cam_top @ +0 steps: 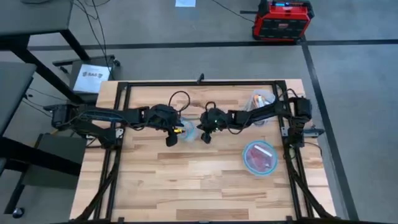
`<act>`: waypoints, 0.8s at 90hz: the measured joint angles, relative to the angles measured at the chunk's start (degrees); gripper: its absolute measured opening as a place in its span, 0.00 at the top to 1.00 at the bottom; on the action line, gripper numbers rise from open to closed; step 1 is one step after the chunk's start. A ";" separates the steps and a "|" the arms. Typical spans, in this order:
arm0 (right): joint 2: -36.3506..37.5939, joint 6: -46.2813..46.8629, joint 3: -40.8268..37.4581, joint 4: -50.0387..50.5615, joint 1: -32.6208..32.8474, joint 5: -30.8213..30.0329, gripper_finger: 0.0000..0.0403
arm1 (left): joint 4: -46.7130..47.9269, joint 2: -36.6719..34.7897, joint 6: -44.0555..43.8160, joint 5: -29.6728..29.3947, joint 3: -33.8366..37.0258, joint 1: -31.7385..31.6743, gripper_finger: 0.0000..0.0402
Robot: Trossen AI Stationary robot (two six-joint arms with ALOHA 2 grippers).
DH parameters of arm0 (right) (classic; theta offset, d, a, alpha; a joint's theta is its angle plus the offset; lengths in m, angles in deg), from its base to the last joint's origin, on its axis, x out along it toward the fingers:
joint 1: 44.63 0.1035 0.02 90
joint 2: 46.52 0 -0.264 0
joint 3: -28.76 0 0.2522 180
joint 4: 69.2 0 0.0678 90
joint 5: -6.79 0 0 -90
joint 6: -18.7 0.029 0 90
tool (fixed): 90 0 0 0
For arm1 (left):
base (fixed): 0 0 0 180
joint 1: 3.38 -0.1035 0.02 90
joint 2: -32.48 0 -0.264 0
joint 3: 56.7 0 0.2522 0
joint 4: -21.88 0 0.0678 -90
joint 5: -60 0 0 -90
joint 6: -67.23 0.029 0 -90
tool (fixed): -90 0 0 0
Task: Sort candy
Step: Close the small round transparent bin
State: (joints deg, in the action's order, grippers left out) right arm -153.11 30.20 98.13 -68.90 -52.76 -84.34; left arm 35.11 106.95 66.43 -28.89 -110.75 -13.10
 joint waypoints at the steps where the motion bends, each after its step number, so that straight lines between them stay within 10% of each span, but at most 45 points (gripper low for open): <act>1: 0.01 0.04 0.01 -0.03 0.01 0.04 1.00 | 0.23 0.01 0.08 0.01 -0.25 -0.06 0.69; 52: 13.05 -2.53 0.20 19.06 1.26 -5.58 1.00 | 17.75 -0.01 2.08 -2.62 -9.54 1.18 0.69; 72: 14.15 -1.41 0.22 7.67 7.99 -6.76 1.00 | 20.93 -0.01 5.46 -10.81 -9.51 0.49 0.69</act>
State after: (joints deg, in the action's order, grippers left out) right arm -138.95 28.79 98.35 -61.22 -44.77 -91.09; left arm 56.04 106.94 71.89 -39.70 -120.27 -12.61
